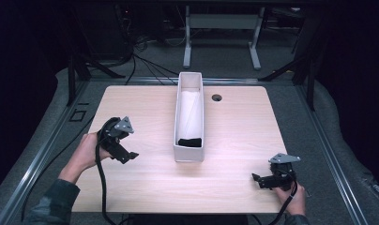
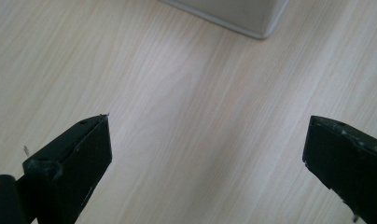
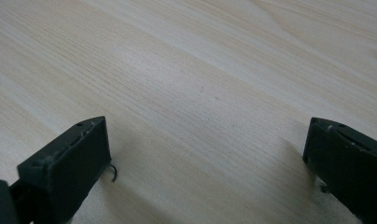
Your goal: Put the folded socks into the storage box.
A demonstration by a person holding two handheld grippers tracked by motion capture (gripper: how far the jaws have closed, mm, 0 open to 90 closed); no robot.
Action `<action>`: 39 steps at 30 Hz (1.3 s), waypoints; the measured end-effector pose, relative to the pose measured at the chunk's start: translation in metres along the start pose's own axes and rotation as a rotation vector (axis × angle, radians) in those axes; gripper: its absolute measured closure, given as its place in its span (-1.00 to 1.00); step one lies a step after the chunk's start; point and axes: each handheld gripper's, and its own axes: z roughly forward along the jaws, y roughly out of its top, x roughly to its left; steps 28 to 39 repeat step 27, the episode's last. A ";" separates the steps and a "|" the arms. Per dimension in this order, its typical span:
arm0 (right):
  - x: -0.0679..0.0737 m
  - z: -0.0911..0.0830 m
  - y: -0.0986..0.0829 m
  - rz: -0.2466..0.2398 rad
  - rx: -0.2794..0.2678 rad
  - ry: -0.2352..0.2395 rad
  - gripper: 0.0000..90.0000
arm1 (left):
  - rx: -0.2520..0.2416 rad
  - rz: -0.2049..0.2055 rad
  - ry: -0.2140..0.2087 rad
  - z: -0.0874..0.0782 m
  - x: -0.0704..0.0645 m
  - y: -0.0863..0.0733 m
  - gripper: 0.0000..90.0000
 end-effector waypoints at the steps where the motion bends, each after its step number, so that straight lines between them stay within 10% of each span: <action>1: 0.000 0.000 0.000 0.000 -0.004 -0.002 -1.00 | 0.004 -0.006 -0.001 0.001 0.000 -0.003 -0.97; 23: 0.000 0.000 0.000 0.002 0.000 -0.001 -1.00 | 0.035 -0.173 -0.030 0.069 -0.011 -0.092 -1.00; 39: -0.001 0.000 0.000 0.002 0.000 -0.002 -1.00 | 0.019 -0.195 -0.026 0.075 -0.013 -0.100 -1.00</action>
